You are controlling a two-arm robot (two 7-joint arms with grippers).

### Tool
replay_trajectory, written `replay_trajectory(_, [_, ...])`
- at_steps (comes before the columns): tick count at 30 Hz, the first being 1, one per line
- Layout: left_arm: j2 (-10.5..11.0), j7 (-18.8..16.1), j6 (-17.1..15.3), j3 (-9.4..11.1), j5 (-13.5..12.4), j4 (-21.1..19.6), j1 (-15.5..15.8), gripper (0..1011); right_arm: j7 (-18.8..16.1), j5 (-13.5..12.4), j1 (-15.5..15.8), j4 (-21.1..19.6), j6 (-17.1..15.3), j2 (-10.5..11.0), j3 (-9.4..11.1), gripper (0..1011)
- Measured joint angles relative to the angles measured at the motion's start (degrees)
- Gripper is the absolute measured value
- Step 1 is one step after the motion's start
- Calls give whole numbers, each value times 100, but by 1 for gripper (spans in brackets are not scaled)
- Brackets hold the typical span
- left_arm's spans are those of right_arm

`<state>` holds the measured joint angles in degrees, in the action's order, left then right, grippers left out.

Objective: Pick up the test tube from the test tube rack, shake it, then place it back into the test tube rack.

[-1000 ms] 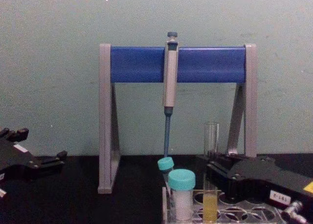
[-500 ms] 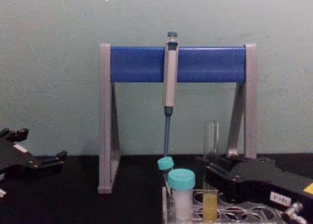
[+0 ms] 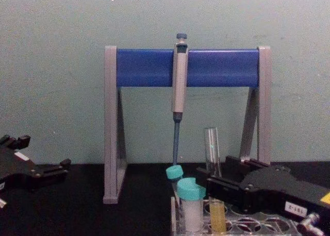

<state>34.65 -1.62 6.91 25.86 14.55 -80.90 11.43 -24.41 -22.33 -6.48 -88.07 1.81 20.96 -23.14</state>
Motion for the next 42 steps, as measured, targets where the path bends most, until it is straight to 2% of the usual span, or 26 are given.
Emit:
replay_trajectory(3, [0,0,0,0,0,0,0,1001,-1,-2,0,-1,0,0,0,813])
replay_trajectory(4, [0,0,0,0,0,0,0,1001,-2,-2,0,-1,1,0,0,873])
replay_trajectory(7, [0,0,0,0,0,0,0,1001,-3,-4,0,-2,2,0,0,953])
replay_trajectory(10, [0,0,0,0,0,0,0,1001,-4,-5,0,-2,3,0,0,998])
replay_trajectory(20, [0,0,0,0,-1,0,0,1001,-9,-9,0,-16,5,6,0,1000])
replay_trajectory(26, [0,0,0,0,0,0,0,1001,-44,-8,16,-205,102,59,51,1000])
replay_trajectory(33, [0,0,0,0,-1,0,0,1001,29,-19,148,-703,433,137,280,1000])
replay_trajectory(35, [0,0,0,0,0,0,0,1001,269,54,287,-942,606,122,464,1000])
replay_trajectory(38, [0,-1,0,0,0,0,0,1001,515,197,404,-1094,697,85,615,1000])
replay_trajectory(40, [0,0,0,0,0,0,0,1001,899,437,561,-1223,766,12,817,1000])
replay_trajectory(41, [0,0,0,0,0,0,0,1001,899,437,561,-1223,766,12,817,1000])
replay_trajectory(42, [0,0,0,0,0,0,0,1001,1072,554,628,-1255,781,-25,902,1000])
